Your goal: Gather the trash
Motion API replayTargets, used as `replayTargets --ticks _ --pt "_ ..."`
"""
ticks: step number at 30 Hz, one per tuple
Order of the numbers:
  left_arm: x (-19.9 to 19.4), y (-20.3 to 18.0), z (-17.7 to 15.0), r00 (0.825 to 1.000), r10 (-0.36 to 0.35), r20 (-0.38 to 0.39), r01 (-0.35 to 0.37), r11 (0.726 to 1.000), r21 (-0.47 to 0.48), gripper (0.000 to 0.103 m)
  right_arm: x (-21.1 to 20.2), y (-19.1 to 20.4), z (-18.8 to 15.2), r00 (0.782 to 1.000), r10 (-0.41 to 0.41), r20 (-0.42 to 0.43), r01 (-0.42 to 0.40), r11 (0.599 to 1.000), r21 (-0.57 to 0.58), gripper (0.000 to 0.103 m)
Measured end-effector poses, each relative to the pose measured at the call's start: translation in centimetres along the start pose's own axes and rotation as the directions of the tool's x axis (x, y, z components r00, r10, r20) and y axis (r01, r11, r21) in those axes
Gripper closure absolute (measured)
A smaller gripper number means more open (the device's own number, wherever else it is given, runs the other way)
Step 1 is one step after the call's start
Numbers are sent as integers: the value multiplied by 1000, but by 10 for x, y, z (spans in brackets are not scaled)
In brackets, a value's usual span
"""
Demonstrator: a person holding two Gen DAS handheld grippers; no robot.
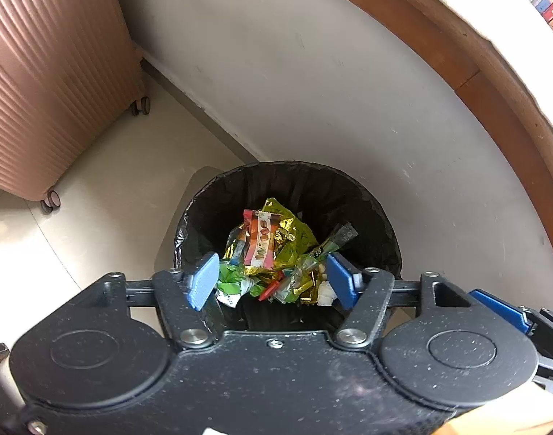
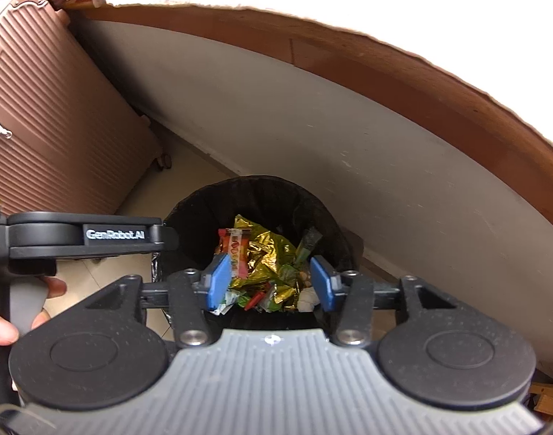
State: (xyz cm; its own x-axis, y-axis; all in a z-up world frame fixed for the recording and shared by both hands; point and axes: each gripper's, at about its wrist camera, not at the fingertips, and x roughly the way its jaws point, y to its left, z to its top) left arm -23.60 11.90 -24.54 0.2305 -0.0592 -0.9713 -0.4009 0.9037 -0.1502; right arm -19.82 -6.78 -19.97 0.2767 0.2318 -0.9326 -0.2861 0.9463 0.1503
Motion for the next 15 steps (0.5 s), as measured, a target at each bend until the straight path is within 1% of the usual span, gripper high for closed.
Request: replayTargets --ticks 4,9,12,15 --pt "0 -1 0 1000 9 -8 -9 1000 4 33 0 -3 -2 1000 -10 3 10 1000 9 34" --pt "-1 -4 -3 999 47 -3 -47 999 17 32 -3 -6 -3 1000 -15 5 15 1000 21 33" --pt "-3 -3 -2 999 43 -6 -43 999 21 31 -7 -8 -2 1000 -14 13 14 999 41 33" --pt "-4 -2 -2 999 42 -3 -42 999 17 29 -8 -9 -3 1000 -15 22 13 998 58 32"
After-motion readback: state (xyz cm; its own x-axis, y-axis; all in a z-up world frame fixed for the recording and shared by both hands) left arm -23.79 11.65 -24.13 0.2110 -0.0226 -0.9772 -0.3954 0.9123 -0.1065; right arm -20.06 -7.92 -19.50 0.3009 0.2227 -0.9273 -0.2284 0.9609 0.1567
